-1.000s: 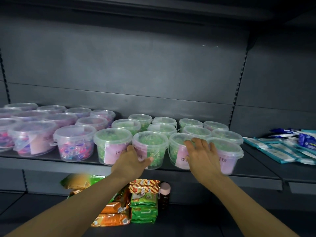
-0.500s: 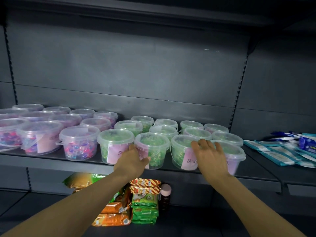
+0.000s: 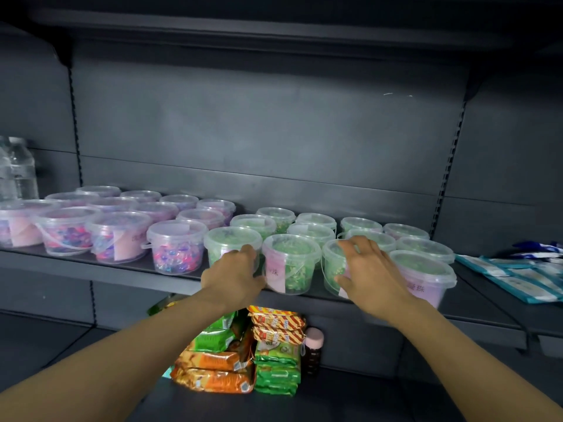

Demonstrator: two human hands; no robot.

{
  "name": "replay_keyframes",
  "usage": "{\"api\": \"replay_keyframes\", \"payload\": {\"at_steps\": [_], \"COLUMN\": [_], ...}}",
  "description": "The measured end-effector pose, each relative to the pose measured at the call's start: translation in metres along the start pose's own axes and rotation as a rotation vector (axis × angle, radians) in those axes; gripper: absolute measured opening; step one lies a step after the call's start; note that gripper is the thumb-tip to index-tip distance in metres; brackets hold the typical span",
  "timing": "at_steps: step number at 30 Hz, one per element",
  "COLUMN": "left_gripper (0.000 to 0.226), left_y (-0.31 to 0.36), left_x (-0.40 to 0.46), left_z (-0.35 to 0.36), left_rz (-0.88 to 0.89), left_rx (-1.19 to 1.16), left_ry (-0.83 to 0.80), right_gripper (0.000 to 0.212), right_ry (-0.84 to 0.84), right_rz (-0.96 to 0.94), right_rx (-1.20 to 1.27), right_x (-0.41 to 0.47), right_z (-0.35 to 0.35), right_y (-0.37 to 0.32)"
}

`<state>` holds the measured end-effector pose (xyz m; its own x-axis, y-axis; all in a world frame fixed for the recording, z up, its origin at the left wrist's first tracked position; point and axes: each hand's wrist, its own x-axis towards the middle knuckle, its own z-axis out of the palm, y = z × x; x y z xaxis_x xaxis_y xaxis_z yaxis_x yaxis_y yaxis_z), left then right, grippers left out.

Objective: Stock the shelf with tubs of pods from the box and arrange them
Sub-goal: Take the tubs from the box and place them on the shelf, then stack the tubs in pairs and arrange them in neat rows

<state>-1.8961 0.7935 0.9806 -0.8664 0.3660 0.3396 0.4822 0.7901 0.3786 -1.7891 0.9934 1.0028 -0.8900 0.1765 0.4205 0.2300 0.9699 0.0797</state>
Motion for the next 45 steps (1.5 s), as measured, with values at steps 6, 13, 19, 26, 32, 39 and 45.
{"api": "replay_keyframes", "payload": {"at_steps": [6, 13, 19, 26, 32, 39, 45], "left_gripper": [0.044, 0.037, 0.044, 0.044, 0.043, 0.032, 0.03], "left_y": [-0.028, -0.075, -0.103, -0.111, -0.093, -0.065, -0.045], "left_x": [-0.013, -0.012, 0.009, 0.046, 0.092, 0.16, 0.217], "left_z": [-0.019, -0.042, -0.06, -0.061, -0.055, -0.039, -0.016], "left_rz": [-0.015, -0.026, 0.135, 0.369, 0.456, 0.384, 0.249], "left_rx": [0.06, 0.052, 0.084, -0.005, -0.096, -0.061, -0.016], "left_ry": [0.027, 0.027, 0.065, 0.05, 0.027, -0.063, -0.16], "right_gripper": [0.057, 0.058, 0.056, 0.06, 0.059, 0.049, 0.049], "right_ry": [0.028, 0.015, 0.013, -0.01, 0.0, -0.036, -0.182], "right_rz": [-0.067, -0.101, 0.001, 0.231, 0.316, 0.202, -0.002], "right_rx": [0.081, 0.104, 0.119, 0.119, 0.146, 0.158, 0.151], "right_x": [0.01, 0.03, 0.045, 0.039, 0.044, 0.107, 0.187], "right_z": [-0.007, -0.001, 0.003, 0.003, -0.007, -0.01, 0.011], "right_y": [-0.036, -0.081, -0.104, -0.094, -0.071, -0.032, 0.005]}}
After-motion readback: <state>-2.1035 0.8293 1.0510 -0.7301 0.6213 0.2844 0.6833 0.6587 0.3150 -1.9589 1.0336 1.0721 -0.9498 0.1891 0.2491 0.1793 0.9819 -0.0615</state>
